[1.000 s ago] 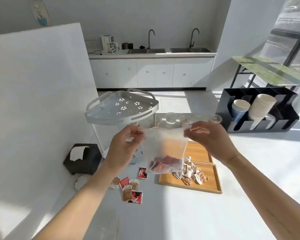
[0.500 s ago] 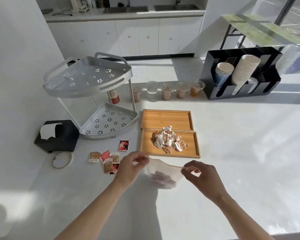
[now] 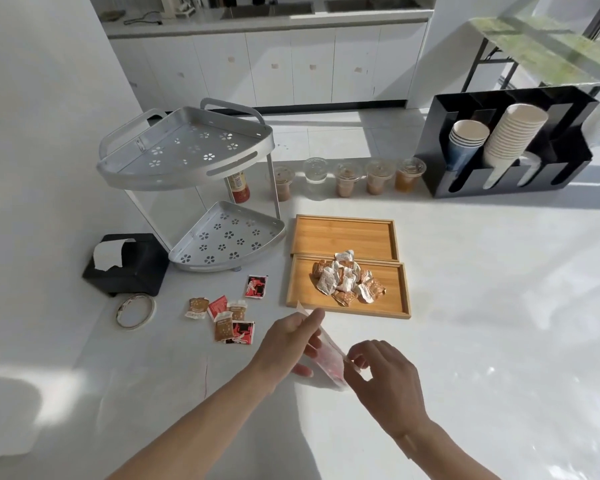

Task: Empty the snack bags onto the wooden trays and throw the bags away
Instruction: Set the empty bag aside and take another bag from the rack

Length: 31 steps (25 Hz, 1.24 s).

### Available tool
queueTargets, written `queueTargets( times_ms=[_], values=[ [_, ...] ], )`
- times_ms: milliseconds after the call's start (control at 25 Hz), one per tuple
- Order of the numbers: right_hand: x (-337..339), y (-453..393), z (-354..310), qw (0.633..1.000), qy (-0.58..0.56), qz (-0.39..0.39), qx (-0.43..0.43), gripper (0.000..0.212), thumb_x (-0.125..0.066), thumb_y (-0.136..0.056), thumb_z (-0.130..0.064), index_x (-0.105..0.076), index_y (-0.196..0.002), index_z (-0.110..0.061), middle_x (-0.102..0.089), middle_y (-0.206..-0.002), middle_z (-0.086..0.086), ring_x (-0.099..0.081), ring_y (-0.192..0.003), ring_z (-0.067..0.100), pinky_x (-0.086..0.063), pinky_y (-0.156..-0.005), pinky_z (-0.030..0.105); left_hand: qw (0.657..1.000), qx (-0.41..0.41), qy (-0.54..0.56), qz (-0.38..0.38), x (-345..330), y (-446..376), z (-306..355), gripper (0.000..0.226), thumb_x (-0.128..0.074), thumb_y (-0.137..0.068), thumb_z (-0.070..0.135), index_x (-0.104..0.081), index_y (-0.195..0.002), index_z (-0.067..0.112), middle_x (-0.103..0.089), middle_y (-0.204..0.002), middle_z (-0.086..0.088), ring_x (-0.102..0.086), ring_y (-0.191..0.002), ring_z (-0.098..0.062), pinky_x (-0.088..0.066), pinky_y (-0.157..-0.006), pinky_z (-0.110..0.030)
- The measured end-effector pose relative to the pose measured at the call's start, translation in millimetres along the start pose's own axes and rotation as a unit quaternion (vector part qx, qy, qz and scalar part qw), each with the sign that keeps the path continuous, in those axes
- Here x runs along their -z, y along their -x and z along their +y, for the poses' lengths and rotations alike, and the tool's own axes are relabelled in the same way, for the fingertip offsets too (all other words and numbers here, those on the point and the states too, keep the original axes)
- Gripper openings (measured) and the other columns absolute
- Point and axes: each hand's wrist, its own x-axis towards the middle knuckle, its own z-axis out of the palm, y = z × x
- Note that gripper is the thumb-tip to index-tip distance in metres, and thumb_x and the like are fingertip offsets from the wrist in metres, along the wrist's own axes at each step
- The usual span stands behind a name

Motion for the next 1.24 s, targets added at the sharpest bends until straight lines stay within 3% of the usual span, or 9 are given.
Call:
queueTargets(
  times_ms=[120,200,320,440,560,720,960,1080,1240],
  values=[
    [-6.1,3.4,-6.8,0.999,0.006,-0.012,0.040,0.020,-0.078,-0.072,-0.024,-0.058,-0.075,-0.027,-0.059,-0.064,-0.014,-0.057,-0.059,0.008,-0.045,-0.050,0.021,1.000,0.010,-0.017,0.009,-2.8,4.4,1.4,0.021,-0.063,-0.090,0.031,-0.070,-0.092,0.011,-0.073,-0.083,-0.005,-0.068,-0.073,-0.013,-0.059,-0.057,-0.030],
    [-1.4,1.9,-9.2,0.998,-0.005,-0.056,0.038,0.018,-0.072,-0.075,-0.042,-0.059,-0.081,-0.032,-0.060,-0.069,-0.017,-0.057,-0.065,0.003,-0.045,-0.054,0.019,0.999,0.014,-0.029,0.023,-2.0,3.6,0.3,0.013,-0.063,-0.090,0.021,-0.072,-0.086,0.012,-0.075,-0.081,-0.005,-0.067,-0.067,-0.010,-0.057,-0.054,-0.027],
    [13.5,-9.7,-15.3,0.979,-0.116,-0.158,-0.051,0.032,-0.064,-0.075,-0.063,-0.062,-0.095,-0.037,-0.065,-0.083,-0.020,-0.061,-0.081,0.003,-0.044,-0.064,0.014,0.998,0.007,-0.062,0.012,4.0,3.0,0.9,0.013,-0.064,-0.089,0.019,-0.071,-0.079,0.014,-0.075,-0.074,-0.001,-0.065,-0.060,-0.007,-0.051,-0.049,-0.022],
    [18.8,-33.6,-19.6,0.927,-0.262,-0.195,-0.183,0.018,-0.068,-0.083,-0.049,-0.065,-0.096,-0.036,-0.072,-0.088,-0.013,-0.066,-0.078,0.006,-0.046,-0.066,0.019,0.996,-0.009,-0.086,-0.012,8.2,2.4,2.5,0.013,-0.067,-0.087,0.020,-0.070,-0.077,0.014,-0.073,-0.068,0.001,-0.064,-0.058,-0.008,-0.045,-0.046,-0.020],
    [20.3,-52.6,-24.0,0.873,-0.327,-0.274,-0.235,0.018,-0.075,-0.083,-0.033,-0.070,-0.099,-0.025,-0.077,-0.087,0.000,-0.071,-0.073,0.013,-0.052,-0.062,0.027,0.995,-0.024,-0.087,-0.032,9.9,1.8,0.9,0.013,-0.067,-0.088,0.022,-0.069,-0.078,0.015,-0.071,-0.066,0.002,-0.062,-0.059,-0.009,-0.043,-0.048,-0.019],
    [21.9,-61.0,-26.7,0.854,-0.339,-0.304,-0.252,0.021,-0.079,-0.079,-0.021,-0.071,-0.097,-0.015,-0.078,-0.086,0.008,-0.073,-0.074,0.018,-0.052,-0.061,0.027,0.997,-0.026,-0.056,-0.053,12.5,-0.4,-3.1,0.019,-0.069,-0.088,0.031,-0.070,-0.079,0.013,-0.068,-0.061,0.006,-0.061,-0.057,-0.006,-0.044,-0.049,-0.019],
    [22.1,-65.1,-26.3,0.831,-0.342,-0.325,-0.295,0.018,-0.074,-0.082,-0.015,-0.071,-0.096,-0.005,-0.078,-0.087,0.011,-0.074,-0.078,0.021,-0.051,-0.061,0.026,0.996,-0.014,-0.009,-0.084,18.2,-3.8,-9.1,0.015,-0.071,-0.086,0.027,-0.071,-0.080,0.014,-0.072,-0.069,-0.001,-0.065,-0.062,-0.011,-0.046,-0.051,-0.021],
    [19.2,-66.9,-27.7,0.847,-0.306,-0.320,-0.296,0.016,-0.066,-0.088,-0.020,-0.071,-0.089,-0.004,-0.077,-0.081,0.010,-0.075,-0.076,0.026,-0.050,-0.057,0.027,0.990,-0.034,-0.068,-0.115,21.0,-5.0,-6.7,0.012,-0.067,-0.090,0.025,-0.069,-0.081,0.018,-0.072,-0.072,0.002,-0.066,-0.066,-0.010,-0.047,-0.053,-0.022],
    [19.5,-74.1,-31.4,0.899,-0.196,-0.340,-0.195,0.020,-0.059,-0.091,-0.027,-0.069,-0.077,-0.017,-0.075,-0.072,0.005,-0.073,-0.066,0.019,-0.050,-0.053,0.025,0.968,-0.070,-0.207,-0.125,23.7,-5.8,3.7,0.014,-0.061,-0.092,0.029,-0.065,-0.080,0.022,-0.064,-0.067,0.010,-0.059,-0.062,-0.003,-0.043,-0.055,-0.017]
  ],
)
